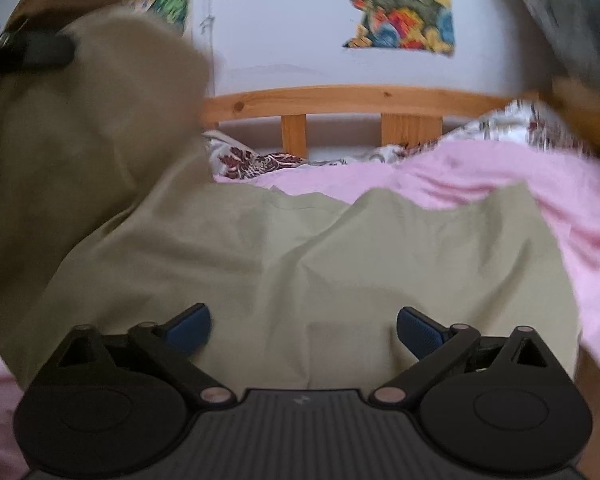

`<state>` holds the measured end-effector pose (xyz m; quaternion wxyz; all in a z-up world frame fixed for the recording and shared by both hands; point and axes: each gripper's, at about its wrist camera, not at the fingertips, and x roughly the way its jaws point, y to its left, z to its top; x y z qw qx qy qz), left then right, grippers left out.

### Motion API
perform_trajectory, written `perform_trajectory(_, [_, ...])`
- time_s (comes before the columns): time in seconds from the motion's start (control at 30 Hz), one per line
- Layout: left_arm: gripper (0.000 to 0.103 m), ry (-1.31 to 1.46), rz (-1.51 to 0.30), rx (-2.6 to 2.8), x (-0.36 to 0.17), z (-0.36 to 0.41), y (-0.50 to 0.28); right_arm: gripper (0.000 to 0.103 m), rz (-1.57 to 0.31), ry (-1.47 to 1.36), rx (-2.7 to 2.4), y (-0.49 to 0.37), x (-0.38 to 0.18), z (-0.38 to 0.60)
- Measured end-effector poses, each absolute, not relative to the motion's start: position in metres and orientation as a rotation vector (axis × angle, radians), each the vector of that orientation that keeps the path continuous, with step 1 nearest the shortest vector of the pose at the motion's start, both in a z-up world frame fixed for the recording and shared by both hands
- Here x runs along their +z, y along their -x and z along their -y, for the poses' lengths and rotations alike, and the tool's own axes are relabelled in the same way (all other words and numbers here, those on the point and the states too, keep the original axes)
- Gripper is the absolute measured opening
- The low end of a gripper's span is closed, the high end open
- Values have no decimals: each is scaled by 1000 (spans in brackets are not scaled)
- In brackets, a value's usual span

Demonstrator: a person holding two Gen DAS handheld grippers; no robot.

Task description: Fold large clothes

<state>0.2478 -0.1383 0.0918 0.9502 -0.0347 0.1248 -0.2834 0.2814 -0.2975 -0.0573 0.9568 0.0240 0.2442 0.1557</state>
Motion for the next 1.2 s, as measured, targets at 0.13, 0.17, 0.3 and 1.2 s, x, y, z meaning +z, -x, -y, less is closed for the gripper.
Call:
perform_trajectory(0.13, [7,25,-330,-763,82,174,-270,86,-525,-126,371,-282,-64,318])
perform_trajectory(0.17, [7,8,-338,-800,77,181,-274,86,-539,-135,374,-281,-65,322])
perform_trajectory(0.3, [8,19,-390,-904,59,200,-290,86,-604,-105,347,-274,-62,345])
perform_trajectory(1.2, [12,-128,-751,-1164,-50,297,-329,69,-446,-302,-56,-229,-18,512])
